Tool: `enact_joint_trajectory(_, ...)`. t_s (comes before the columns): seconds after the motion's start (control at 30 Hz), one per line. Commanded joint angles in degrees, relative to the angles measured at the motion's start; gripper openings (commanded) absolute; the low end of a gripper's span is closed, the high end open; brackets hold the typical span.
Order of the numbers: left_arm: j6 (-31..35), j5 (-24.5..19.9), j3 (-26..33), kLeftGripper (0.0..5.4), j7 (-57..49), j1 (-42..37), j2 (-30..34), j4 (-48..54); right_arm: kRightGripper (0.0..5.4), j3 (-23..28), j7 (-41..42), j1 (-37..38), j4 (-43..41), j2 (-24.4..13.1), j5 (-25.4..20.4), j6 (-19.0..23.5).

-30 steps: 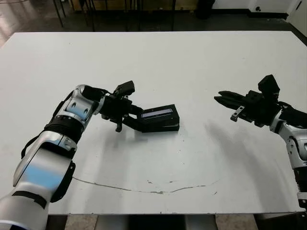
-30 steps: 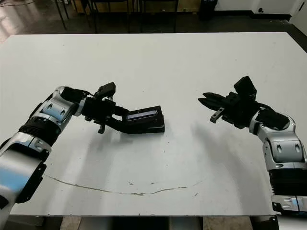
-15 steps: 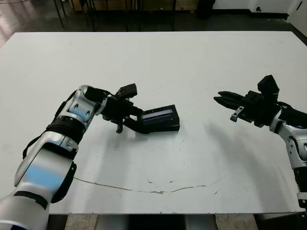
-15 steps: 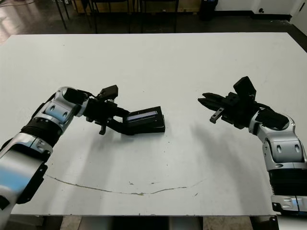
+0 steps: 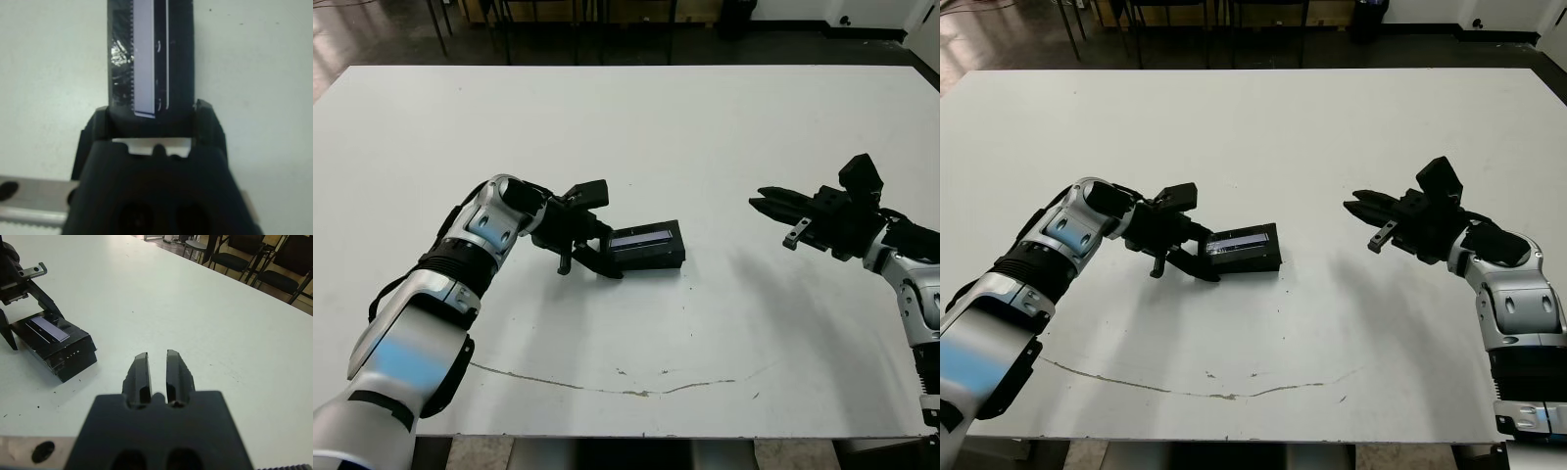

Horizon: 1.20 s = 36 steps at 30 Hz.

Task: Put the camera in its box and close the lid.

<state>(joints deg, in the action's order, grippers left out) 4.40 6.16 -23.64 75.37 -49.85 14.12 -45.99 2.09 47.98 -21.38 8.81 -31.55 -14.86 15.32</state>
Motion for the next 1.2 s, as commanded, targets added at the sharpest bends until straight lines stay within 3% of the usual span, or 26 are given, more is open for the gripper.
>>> enact_joint_trajectory(0.03,1.1,2.3,-3.9,1.28,-0.2,2.3,-4.3,-0.8,0.00,-0.2,0.7,1.2,0.4,-0.5,0.0,0.1)
enact_joint_trajectory(0.37,2.8,7.3,-7.5,1.28,-3.9,-1.2,-7.8,-1.4,0.00,0.1,1.0,1.3,-0.4,-0.6,-0.8,2.3)
enact_joint_trajectory(0.73,2.8,8.7,-8.3,1.27,-2.7,-2.0,-8.0,-2.3,0.00,-0.3,0.4,2.0,-1.6,-0.6,-0.1,1.6)
enact_joint_trajectory(1.0,-1.0,9.0,-8.5,3.04,-1.0,-0.3,-4.0,-1.6,0.00,-0.4,0.9,1.4,-0.7,-0.2,-0.4,1.6)
enact_joint_trajectory(1.2,-9.3,9.5,-8.6,4.40,-1.8,1.5,0.1,-0.4,0.00,-0.7,1.5,1.0,-0.6,-0.4,-0.4,1.5)
